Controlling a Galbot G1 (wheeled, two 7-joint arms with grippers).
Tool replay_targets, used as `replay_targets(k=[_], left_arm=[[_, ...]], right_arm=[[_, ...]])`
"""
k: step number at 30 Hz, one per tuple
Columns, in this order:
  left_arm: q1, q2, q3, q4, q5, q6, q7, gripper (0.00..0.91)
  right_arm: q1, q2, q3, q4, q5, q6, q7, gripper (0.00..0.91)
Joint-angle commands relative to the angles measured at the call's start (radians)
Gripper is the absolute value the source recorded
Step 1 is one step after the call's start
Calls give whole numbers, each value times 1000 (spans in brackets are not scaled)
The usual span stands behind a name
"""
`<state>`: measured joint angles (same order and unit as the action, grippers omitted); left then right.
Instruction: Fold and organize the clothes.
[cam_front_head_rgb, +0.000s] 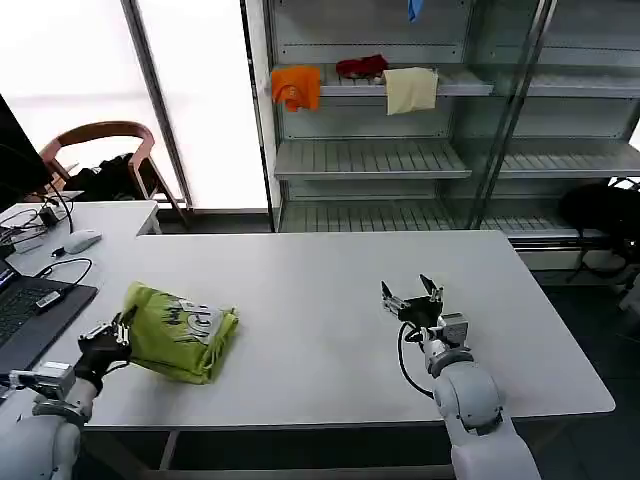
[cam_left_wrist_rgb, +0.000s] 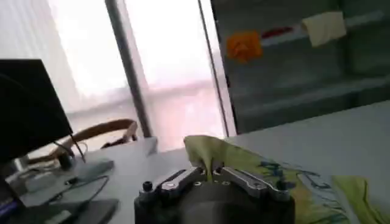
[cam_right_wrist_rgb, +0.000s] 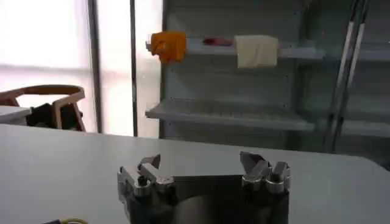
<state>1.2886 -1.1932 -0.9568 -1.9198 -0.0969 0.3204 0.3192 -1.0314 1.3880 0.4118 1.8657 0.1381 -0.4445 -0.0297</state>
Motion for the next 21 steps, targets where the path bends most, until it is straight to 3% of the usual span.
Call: replay_targets(k=[1,6,10,12,14,18,21], left_arm=[[-38,300,-169,-36,317,-52,70,0],[-31,323,-90,-106,447,-42,62,0],[19,250,31,-174,578,-70,52,0],[48,202,148,-181,677,-109,48,0],[83,86,271,-146,779,-143,28,0],[89,-65,440,-63,851,-155,6,0],[61,-99,497,-59,819,-123,3,0]], right_arm=[[-3,-1,0,0,2,5,0,907],[-26,-2,7,14,6,9,0,907],[-74,-22,29,31,14,24,2,907],[-87,-29,36,35,18,31,2,907],[-108,-42,48,42,23,40,6,907],[-126,-51,66,55,30,42,11,907],[-135,-55,74,62,29,42,13,907]])
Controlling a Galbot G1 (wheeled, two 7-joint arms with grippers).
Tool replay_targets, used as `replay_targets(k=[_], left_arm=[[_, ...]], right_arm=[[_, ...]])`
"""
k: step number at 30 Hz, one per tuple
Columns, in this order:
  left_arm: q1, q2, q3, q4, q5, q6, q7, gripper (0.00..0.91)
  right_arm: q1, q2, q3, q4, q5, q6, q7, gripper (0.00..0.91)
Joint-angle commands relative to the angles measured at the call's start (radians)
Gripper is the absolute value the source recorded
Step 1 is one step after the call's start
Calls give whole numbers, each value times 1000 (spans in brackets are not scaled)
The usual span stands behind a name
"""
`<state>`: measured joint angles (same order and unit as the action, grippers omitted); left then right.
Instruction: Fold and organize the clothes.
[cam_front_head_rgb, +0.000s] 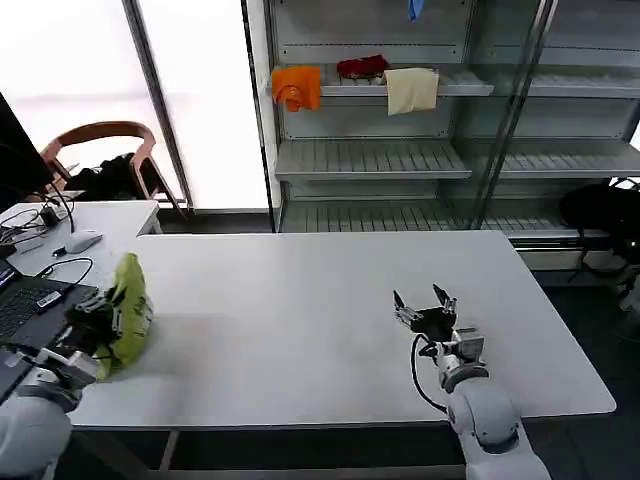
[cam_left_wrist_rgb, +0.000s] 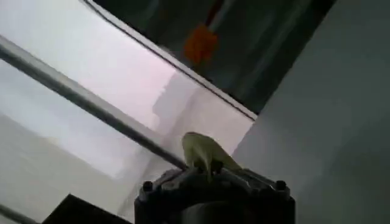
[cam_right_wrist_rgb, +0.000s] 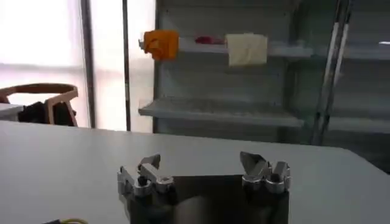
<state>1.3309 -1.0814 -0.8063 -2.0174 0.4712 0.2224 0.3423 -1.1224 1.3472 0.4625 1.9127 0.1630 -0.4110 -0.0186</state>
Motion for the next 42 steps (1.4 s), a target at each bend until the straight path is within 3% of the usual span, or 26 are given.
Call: replay_targets(k=[1,8,13,14,15,24,29,31,35,41,42], left_arm=[[1,-209,357,27,221,-1,-21,0],[-67,-153,367,-68,-175,169,-64,10],[-88,-168,431,-89,-415,250,-158,10],[-94,-173,452,-87,-438,257,-174,524],[-103,-176,474,-84,-455,268,-199,907],[-157,-178,541,-88,-596,194,-255,907],[-172,-162,476,-110,-690,195,-266,907],[-171,-154,445,-125,-714,198,-266,907],[-163,-132,344,-142,-741,200,-261,907],[-108,-135,231,-121,-757,201,-251,907],[-99,-137,218,-113,-756,200,-249,907]], right_arm=[[-47,-15,24,19,4,8,2,907],[-45,-8,20,21,0,7,3,907],[-29,6,0,13,-9,1,3,907],[-26,9,-5,12,-11,-2,3,907],[-23,13,-10,10,-12,-4,1,907],[-4,37,-66,-4,0,-66,-49,907],[21,70,-126,-5,109,-167,-60,907],[24,75,-150,-5,130,-168,-68,907],[22,82,-220,4,254,-171,-28,907],[24,78,-323,15,520,-172,101,907],[30,77,-346,15,586,-172,146,907]])
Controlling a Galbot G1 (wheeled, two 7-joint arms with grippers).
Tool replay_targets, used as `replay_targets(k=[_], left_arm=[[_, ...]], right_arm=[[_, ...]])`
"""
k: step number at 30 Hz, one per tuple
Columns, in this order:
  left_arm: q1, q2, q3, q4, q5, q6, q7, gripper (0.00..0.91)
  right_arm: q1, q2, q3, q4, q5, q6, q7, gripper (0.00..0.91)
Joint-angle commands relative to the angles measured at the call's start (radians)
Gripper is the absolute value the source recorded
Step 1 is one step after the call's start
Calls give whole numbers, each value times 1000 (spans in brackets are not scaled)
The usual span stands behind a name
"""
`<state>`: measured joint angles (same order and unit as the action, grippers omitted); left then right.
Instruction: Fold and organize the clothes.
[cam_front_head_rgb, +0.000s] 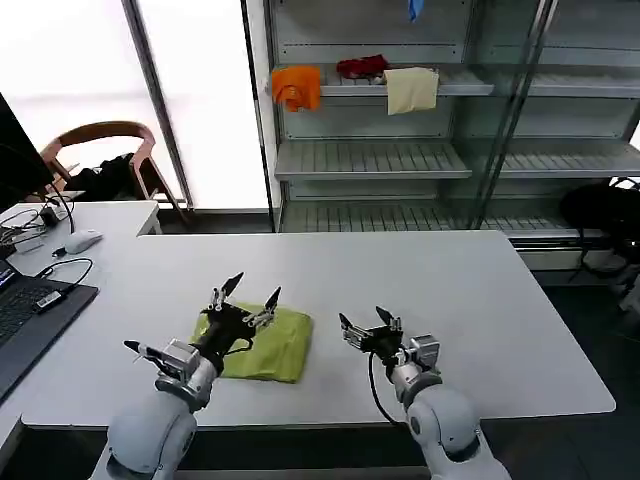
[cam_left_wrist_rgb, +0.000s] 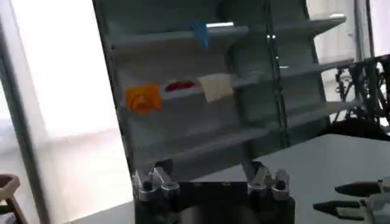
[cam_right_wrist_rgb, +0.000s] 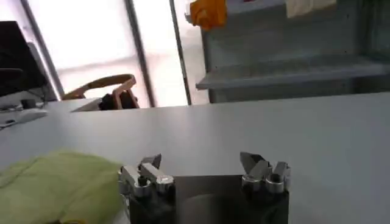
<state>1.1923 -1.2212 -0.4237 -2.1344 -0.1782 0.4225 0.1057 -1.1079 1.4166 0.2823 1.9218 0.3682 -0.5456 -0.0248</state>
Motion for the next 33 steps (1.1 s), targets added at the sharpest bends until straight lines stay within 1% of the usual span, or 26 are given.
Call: replay_targets(k=[1,3,6,9,10,11,12,13,14,15,16,17,18,20,24,33], left_arm=[[51,1,-175,9,-107,-1,-12,907],[69,-3,-195,18,-107,-1,-11,907],[81,-5,-214,26,-107,-1,-11,907],[83,-5,-226,28,-107,3,-9,907],[83,-5,-227,28,-107,5,-9,907],[83,-5,-228,29,-107,5,-9,907],[83,-6,-228,30,-106,5,-9,907],[83,-8,-227,31,-107,6,-9,907],[82,-10,-226,32,-106,7,-10,907],[82,-11,-225,33,-104,7,-10,907],[83,-13,-225,33,-103,8,-10,907],[83,-14,-224,33,-104,8,-10,907],[83,-15,-225,34,-103,9,-10,907],[84,-15,-227,34,-103,8,-10,907],[84,-16,-239,36,-103,11,-12,907],[93,-23,-250,40,-98,10,-14,907]], right_arm=[[25,7,-182,1,418,-37,182,907],[40,12,-209,-12,470,-37,231,907],[55,35,-224,-35,503,-37,296,907],[62,36,-242,-39,554,-38,368,907],[60,36,-244,-38,557,-38,371,907],[57,36,-250,-37,557,-39,384,907],[58,36,-257,-38,566,-40,408,907],[58,37,-259,-39,568,-40,412,907],[57,40,-261,-46,566,-40,413,786],[58,41,-262,-48,566,-40,420,645],[59,44,-263,-53,567,-40,432,363],[60,47,-263,-56,567,-40,437,222],[61,48,-263,-57,566,-40,437,0],[61,48,-262,-51,565,-40,437,0],[73,49,-264,-55,566,-40,465,0],[87,55,-231,-51,546,-37,458,0]])
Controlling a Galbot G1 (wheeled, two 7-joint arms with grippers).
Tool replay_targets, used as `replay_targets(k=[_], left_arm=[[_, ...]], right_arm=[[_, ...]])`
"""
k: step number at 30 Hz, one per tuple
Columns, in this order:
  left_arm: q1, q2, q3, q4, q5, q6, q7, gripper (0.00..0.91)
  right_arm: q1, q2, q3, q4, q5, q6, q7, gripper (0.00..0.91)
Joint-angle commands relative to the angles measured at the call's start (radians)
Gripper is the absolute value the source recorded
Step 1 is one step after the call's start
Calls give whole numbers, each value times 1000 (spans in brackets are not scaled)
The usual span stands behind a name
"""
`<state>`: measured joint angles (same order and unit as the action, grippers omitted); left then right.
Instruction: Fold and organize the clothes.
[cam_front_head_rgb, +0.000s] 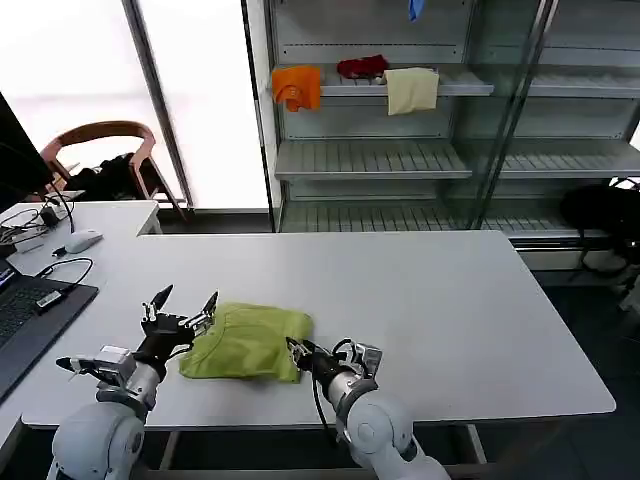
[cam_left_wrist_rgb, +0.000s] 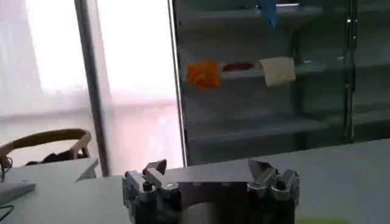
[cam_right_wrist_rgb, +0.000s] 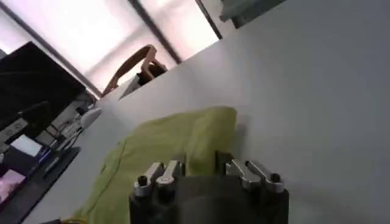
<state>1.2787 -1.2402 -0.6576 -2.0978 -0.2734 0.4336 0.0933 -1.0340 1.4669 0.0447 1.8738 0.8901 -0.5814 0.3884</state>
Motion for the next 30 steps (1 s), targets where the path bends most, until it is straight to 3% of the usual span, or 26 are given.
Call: replay_targets(k=[1,12,30], left_arm=[[7,-6,-16,4,-2,-1,-1,907],[4,-13,-19,18,16,-3,-4,907],[6,-23,-5,24,23,-2,-3,907]], right_arm=[[15,4,9,-3,24,-1,45,0],[27,-22,60,2,25,-2,73,0],[18,-195,209,29,108,-3,25,0]])
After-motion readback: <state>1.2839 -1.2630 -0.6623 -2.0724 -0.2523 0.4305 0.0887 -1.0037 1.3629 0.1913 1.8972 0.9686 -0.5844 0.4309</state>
